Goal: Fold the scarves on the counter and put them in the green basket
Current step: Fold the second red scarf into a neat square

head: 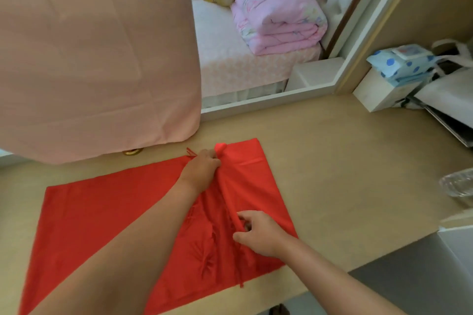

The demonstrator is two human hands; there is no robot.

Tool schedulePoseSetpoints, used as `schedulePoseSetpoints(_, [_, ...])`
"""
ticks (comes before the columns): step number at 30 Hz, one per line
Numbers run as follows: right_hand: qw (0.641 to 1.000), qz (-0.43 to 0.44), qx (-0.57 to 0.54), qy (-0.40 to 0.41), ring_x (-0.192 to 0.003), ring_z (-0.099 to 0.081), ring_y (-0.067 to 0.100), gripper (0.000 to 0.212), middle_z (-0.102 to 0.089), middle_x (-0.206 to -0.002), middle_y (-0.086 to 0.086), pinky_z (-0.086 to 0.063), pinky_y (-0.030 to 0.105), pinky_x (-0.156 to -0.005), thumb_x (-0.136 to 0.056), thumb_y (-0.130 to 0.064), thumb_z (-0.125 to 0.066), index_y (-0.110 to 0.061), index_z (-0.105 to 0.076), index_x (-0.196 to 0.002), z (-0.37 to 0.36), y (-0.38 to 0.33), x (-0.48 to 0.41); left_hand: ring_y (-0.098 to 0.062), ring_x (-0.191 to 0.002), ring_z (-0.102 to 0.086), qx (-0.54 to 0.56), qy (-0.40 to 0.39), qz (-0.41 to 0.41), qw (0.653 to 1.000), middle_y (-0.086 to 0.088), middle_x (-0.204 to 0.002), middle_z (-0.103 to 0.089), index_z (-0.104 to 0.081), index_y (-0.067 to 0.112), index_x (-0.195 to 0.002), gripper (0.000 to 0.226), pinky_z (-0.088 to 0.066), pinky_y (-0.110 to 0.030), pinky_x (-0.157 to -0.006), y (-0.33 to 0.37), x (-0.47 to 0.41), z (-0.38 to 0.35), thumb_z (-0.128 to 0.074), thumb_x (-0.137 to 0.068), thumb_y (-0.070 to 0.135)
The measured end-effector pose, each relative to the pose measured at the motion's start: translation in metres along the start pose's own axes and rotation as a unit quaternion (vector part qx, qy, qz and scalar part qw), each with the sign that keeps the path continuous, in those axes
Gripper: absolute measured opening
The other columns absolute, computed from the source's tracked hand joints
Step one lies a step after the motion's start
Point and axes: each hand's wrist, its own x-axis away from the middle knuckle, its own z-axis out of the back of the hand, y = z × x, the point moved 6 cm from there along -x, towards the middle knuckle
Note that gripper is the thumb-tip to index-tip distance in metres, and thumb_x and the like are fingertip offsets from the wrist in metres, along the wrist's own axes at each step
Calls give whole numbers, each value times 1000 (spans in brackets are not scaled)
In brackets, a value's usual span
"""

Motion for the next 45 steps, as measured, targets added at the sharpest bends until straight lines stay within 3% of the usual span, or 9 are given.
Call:
schedulePoseSetpoints(6, [990,-103,-23,-89,-58,-61,13,30,-69,-70,-3,-49,24,-56,-93,-34,-64,-25,-63,-121,-32,-7,-11,-29,-109,-51,-112,-7,43,993,-5,-112,-58,-70,22,-111,32,-39,-38,-82,-22,32,-11,-47,-90,14])
schedulePoseSetpoints(10, [982,-46,166,81,-93,-63,12,27,-63,-89,-13,-46,25,-85,-92,-30,-59,-28,-69,-118,9,-13,-31,-30,-92,-56,-94,56,32,994,-5,-99,-57,-69,17,-99,38,-41,-39,-72,-17,37,-7,-35,-80,17])
schedulePoseSetpoints(12, [954,-2,264,140,-110,-57,18,30,-62,-110,-7,-44,30,-95,-90,-29,-59,-32,-67,-118,23,-14,-36,-30,-105,-56,-54,59,32,996,-7,-116,-58,-64,18,-118,37,-43,-41,-81,-8,34,-10,-44,-86,19])
schedulePoseSetpoints(15, [937,9,325,128,-130,-43,21,39,-49,-139,-1,-38,36,-106,-87,-29,-60,-31,-62,-126,28,1,-42,-28,-147,-19,-24,-86,54,995,-7,-161,-21,-24,25,-154,66,-23,-44,-117,-3,42,-42,-47,-96,45])
schedulePoseSetpoints(18, [935,-1,343,90,-139,-33,21,45,-37,-151,1,-34,39,-109,-87,-30,-59,-30,-57,-132,27,23,-41,-24,-151,9,-57,-150,62,985,-4,-164,10,0,30,-157,79,-1,-43,-122,-2,64,-65,-41,-95,58])
schedulePoseSetpoints(25, [915,100,361,152,-133,-45,29,42,-49,-141,8,-35,43,-109,-81,-30,-61,-25,-62,-123,42,17,-50,-25,-147,-23,-23,42,76,996,-4,-159,-27,-37,27,-150,62,-15,-43,-118,17,96,-50,-40,-91,47])
schedulePoseSetpoints(33, [888,160,423,83,-153,1,23,67,-2,-166,7,-8,44,-124,-94,-51,-29,-31,-20,-158,12,44,-31,-26,-126,-48,-16,4,54,998,-2,-139,-48,-50,25,-140,62,-36,-40,-102,78,149,-79,-49,-88,58])
schedulePoseSetpoints(39, [877,207,427,77,-153,-5,26,68,-11,-166,9,-11,49,-122,-91,-44,-47,-26,-31,-154,13,64,-6,-22,-104,-49,0,22,36,999,-1,-115,-53,-59,24,-116,64,-41,-41,-83,106,188,-86,-59,-74,73])
schedulePoseSetpoints(45, [876,247,412,45,-153,-6,21,63,-18,-164,4,-13,49,-122,-85,-49,-52,-27,-46,-144,4,64,18,-20,-86,-55,-23,81,-8,996,8,-98,-60,-68,29,-104,18,-37,-37,-81,117,195,-80,-60,-89,34])
